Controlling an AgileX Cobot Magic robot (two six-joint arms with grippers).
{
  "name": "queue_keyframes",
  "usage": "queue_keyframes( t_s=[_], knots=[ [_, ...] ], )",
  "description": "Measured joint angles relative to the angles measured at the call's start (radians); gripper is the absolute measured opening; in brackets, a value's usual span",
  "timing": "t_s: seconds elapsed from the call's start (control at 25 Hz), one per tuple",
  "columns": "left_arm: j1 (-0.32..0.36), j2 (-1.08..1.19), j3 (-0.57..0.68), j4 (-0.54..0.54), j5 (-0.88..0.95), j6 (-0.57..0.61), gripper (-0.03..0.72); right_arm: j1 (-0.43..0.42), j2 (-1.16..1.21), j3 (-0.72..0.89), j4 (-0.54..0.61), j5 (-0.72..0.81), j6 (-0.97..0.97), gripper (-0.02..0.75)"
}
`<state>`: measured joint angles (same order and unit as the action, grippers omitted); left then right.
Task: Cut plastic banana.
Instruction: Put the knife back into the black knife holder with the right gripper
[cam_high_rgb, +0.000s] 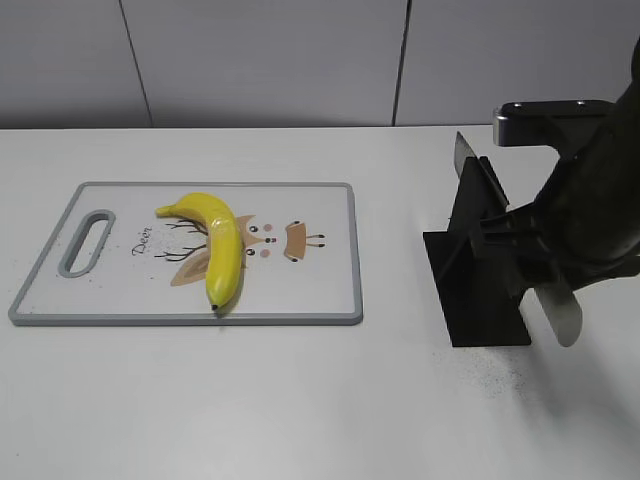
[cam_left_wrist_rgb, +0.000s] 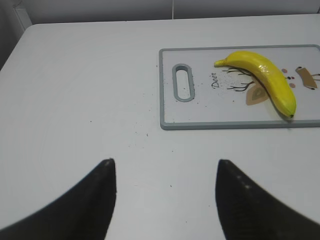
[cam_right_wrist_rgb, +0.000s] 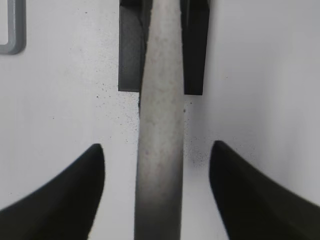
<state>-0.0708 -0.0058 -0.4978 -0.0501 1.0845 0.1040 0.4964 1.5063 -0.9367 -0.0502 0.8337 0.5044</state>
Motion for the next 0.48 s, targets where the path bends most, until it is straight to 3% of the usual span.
queue_keyframes(
  t_s=[0.08, 0.16, 0.48],
  knots=[
    [0.000, 0.000, 0.000, 0.000, 0.000, 0.000, 0.590, 0.000, 0.000, 0.000, 0.001, 0.004, -0.005, 0.562],
    [0.000, 0.000, 0.000, 0.000, 0.000, 0.000, 0.590, 0.000, 0.000, 0.000, 0.001, 0.011, -0.020, 0.641],
    [0.000, 0.000, 0.000, 0.000, 0.000, 0.000, 0.590, 0.000, -0.152, 0.000, 0.021, 0.026, -0.090, 0.662]
  ],
)
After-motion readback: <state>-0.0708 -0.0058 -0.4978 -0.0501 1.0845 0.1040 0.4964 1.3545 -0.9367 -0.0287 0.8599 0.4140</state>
